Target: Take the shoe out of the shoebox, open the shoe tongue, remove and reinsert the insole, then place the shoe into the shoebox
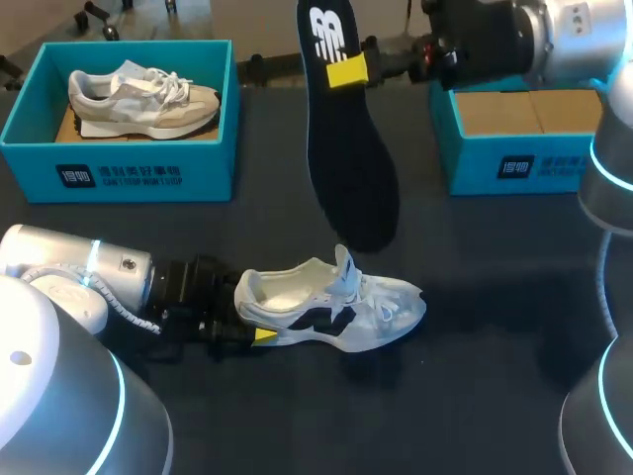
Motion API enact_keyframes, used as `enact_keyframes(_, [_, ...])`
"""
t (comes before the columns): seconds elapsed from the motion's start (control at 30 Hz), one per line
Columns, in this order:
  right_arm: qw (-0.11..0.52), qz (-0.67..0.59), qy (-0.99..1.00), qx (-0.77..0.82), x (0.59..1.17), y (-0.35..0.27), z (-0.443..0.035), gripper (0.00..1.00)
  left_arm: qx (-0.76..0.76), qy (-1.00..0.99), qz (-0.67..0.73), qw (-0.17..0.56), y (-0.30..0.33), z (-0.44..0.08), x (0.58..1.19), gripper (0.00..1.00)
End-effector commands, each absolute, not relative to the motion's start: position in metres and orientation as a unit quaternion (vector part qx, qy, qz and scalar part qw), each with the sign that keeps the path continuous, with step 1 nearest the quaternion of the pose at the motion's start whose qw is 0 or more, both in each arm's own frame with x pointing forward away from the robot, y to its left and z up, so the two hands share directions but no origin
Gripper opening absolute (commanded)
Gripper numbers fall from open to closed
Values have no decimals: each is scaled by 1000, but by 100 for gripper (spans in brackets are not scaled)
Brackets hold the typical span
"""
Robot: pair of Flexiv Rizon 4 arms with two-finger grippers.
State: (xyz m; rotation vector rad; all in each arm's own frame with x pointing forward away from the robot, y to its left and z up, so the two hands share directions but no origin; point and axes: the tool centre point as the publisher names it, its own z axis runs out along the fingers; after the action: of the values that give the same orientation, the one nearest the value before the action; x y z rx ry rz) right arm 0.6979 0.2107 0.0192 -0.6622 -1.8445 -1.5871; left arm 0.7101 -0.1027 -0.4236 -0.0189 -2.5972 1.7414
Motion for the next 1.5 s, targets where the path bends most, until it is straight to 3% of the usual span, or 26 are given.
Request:
enact_keyframes(0.03, [276, -596, -698, -285, 680, 206, 17, 0, -6, -832, 555, 8, -105, -427, 711, 0])
enact_keyframes(0.97, [243, -594, -706, -298, 633, 198, 24, 0, -6, -832, 555, 8, -105, -427, 711, 0])
enact_keyframes(1.27, [201, -597, -730, -265, 621, 196, 30, 0, -6, -832, 555, 8, -105, -427, 711, 0])
enact_keyframes(1.5, [220, -598, -728, -254, 615, 196, 34, 0, -6, -832, 555, 8, -105, -427, 711, 0])
